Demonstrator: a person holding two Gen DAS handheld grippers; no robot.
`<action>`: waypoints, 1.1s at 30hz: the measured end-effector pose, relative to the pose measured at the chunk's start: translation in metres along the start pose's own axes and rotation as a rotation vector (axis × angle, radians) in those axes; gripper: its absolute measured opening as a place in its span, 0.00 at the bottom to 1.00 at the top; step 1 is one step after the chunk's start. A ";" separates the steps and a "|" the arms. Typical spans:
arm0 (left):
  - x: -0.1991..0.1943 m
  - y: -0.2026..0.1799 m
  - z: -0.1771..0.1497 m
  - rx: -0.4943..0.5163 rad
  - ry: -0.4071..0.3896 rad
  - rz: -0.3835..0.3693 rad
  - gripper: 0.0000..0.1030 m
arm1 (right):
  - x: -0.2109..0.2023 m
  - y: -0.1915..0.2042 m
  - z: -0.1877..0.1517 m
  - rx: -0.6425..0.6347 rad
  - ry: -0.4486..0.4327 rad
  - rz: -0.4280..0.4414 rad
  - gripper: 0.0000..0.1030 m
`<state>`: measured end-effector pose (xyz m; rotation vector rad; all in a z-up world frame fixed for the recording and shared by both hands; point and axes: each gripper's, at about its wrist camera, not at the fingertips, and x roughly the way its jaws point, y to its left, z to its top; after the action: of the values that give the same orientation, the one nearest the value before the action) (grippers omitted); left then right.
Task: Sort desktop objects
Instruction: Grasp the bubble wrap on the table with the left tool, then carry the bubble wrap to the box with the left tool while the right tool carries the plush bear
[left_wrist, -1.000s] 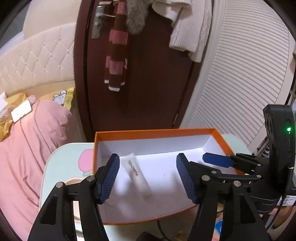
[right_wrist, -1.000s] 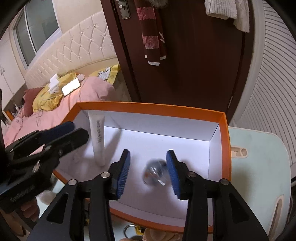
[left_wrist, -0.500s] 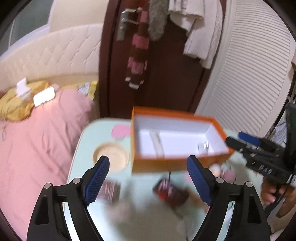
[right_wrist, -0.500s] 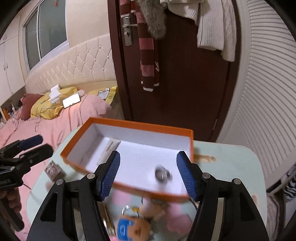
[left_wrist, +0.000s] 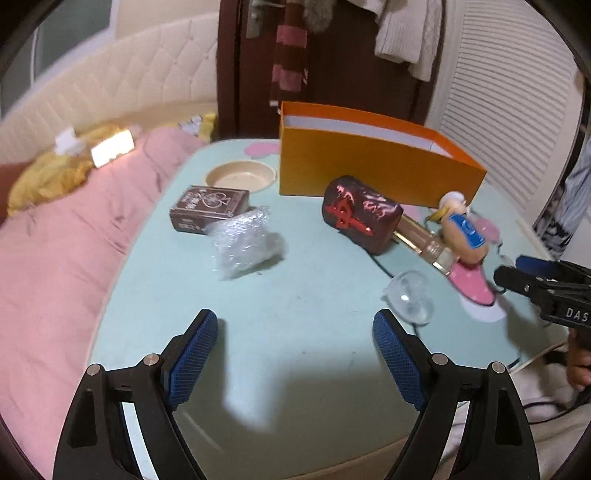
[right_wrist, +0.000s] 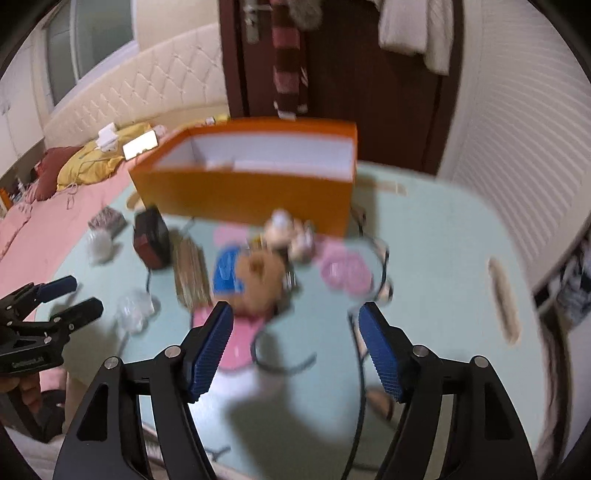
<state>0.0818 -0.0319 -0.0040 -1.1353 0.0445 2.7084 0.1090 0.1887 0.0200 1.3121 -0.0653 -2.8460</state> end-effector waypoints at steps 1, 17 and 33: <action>0.001 -0.002 -0.002 0.019 -0.003 0.017 0.85 | 0.005 -0.002 -0.004 0.014 0.028 0.011 0.69; -0.007 0.023 0.022 -0.054 -0.100 0.008 0.84 | 0.016 0.000 -0.017 -0.012 0.011 -0.057 0.91; 0.010 0.021 0.032 -0.058 -0.055 -0.058 0.30 | 0.010 0.002 -0.011 -0.018 -0.022 0.032 0.81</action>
<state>0.0480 -0.0472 0.0105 -1.0598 -0.0749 2.7039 0.1108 0.1856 0.0057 1.2656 -0.0603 -2.8279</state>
